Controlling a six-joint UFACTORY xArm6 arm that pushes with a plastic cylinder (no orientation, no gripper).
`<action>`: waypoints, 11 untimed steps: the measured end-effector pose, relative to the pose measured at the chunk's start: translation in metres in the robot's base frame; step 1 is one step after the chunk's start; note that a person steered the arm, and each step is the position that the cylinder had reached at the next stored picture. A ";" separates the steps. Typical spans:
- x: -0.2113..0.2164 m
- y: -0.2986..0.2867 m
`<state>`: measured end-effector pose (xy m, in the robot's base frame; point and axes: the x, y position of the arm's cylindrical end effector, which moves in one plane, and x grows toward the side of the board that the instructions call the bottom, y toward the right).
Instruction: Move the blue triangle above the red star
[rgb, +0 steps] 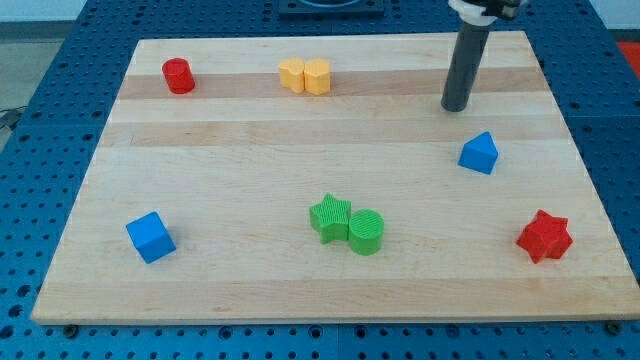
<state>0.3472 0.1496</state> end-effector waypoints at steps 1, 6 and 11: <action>0.012 -0.013; 0.079 0.017; 0.137 0.036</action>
